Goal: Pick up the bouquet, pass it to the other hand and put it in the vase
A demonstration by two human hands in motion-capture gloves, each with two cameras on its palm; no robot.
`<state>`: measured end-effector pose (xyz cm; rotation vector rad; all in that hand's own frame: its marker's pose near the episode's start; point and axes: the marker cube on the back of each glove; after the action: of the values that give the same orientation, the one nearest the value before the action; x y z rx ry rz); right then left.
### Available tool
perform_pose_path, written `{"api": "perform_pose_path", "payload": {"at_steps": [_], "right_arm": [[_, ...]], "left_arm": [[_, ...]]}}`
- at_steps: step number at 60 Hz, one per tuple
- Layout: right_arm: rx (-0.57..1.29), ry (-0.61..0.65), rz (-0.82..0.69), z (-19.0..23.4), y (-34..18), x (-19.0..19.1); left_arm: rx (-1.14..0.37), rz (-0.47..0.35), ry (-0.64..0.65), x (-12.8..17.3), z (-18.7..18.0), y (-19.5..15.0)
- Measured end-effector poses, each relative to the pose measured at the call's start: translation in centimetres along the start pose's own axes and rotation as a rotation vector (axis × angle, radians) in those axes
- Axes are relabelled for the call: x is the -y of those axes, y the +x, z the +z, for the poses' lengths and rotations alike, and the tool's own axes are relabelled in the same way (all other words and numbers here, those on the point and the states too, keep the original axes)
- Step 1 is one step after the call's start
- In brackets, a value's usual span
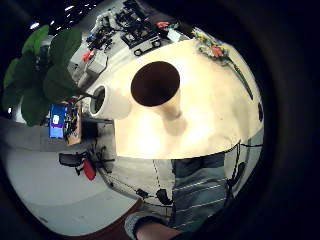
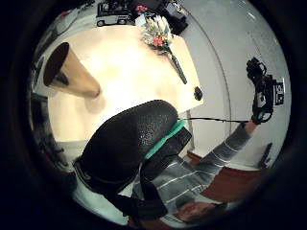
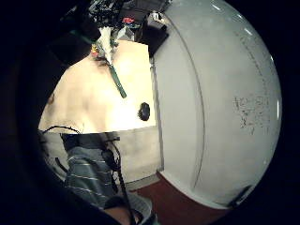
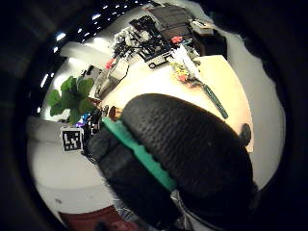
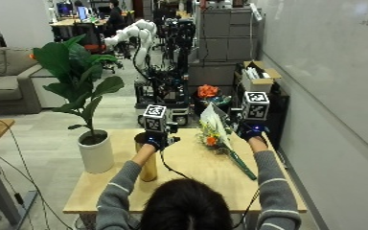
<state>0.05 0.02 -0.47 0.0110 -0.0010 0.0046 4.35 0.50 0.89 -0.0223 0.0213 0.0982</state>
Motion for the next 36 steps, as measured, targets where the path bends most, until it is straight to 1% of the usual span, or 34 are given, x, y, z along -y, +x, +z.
{"api": "perform_pose_path", "payload": {"at_steps": [4,9,15,17,22,25,28,30,32,36], "right_arm": [[-0.016,-0.004,0.008,-0.5,-0.5,0.2],[-0.025,-0.018,0.041,-1.0,-0.7,0.9],[0.003,0.033,0.054,0.3,0.4,5.3],[0.016,0.059,0.067,0.7,1.0,6.5],[0.054,0.036,0.149,1.5,1.9,7.1],[0.063,0.014,0.179,3.0,2.8,8.7],[0.060,0.013,0.189,5.1,4.0,11.3],[0.057,0.008,0.206,6.8,4.7,12.8],[0.050,-0.004,0.230,8.4,5.5,13.9],[0.044,-0.020,0.267,11.8,6.8,15.6]], "left_arm": [[-0.009,0.018,0.009,0.1,0.3,0.6],[-0.021,0.041,0.015,-0.8,0.2,1.7],[-0.023,0.084,0.017,0.2,2.2,2.2],[-0.022,0.096,0.020,0.0,2.5,2.5],[-0.019,0.138,0.050,-0.8,3.6,3.3],[-0.024,0.163,0.085,-1.0,4.5,3.7],[-0.035,0.184,0.094,-1.6,5.2,4.1],[-0.047,0.202,0.096,-1.2,6.1,4.2],[-0.052,0.211,0.089,-1.0,6.9,4.3],[-0.053,0.216,0.060,-1.4,7.7,4.6]]}}
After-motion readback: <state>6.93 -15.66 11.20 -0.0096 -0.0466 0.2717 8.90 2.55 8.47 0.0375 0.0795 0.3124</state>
